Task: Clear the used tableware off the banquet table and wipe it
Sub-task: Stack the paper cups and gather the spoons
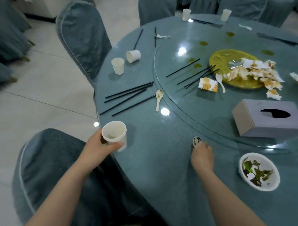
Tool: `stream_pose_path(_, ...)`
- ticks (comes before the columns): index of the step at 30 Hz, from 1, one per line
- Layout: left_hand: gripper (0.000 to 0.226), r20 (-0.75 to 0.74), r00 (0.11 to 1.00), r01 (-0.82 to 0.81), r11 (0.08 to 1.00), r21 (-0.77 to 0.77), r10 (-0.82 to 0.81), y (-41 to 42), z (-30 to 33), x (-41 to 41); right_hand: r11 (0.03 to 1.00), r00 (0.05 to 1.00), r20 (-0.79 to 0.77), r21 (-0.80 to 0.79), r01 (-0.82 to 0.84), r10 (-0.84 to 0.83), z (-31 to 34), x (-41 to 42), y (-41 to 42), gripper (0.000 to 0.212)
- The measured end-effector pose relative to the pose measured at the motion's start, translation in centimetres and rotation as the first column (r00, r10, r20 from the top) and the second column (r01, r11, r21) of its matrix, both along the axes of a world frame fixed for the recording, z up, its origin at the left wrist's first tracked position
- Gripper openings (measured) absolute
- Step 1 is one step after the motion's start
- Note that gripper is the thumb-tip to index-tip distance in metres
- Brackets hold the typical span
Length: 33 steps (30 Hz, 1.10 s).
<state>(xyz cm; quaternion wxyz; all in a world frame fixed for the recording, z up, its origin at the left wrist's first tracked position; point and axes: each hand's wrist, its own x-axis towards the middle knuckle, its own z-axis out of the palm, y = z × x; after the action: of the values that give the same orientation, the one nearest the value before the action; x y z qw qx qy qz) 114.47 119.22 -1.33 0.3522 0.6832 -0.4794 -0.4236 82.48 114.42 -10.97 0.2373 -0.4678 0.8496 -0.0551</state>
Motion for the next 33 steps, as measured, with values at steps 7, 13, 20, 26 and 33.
stream_pose_path(7,0.049,-0.056,0.998,-0.037,0.991,-0.130,0.029,1.1,3.7,6.7,0.997,0.996,0.072,-0.062,-0.050,0.054,0.5,4.3,4.3,0.028)
stream_pose_path(13,0.051,-0.116,0.992,-0.069,0.975,-0.209,0.045,3.7,5.6,15.9,0.970,0.994,0.045,-0.226,-0.087,0.100,3.8,13.8,6.9,0.019)
stream_pose_path(20,0.049,-0.102,0.992,-0.097,0.957,-0.274,0.071,7.4,8.2,28.3,0.939,0.959,0.174,-0.303,-0.165,0.225,7.1,28.8,7.7,0.014)
stream_pose_path(26,0.048,-0.129,0.974,-0.216,0.943,-0.253,0.188,8.8,8.5,36.5,0.864,0.879,0.232,-0.404,-0.302,0.416,10.4,38.8,5.1,0.010)
stream_pose_path(33,0.038,-0.124,0.972,-0.226,0.938,-0.263,0.199,6.3,7.7,41.6,0.861,0.873,0.211,-0.375,-0.343,0.439,11.1,42.4,1.3,0.016)
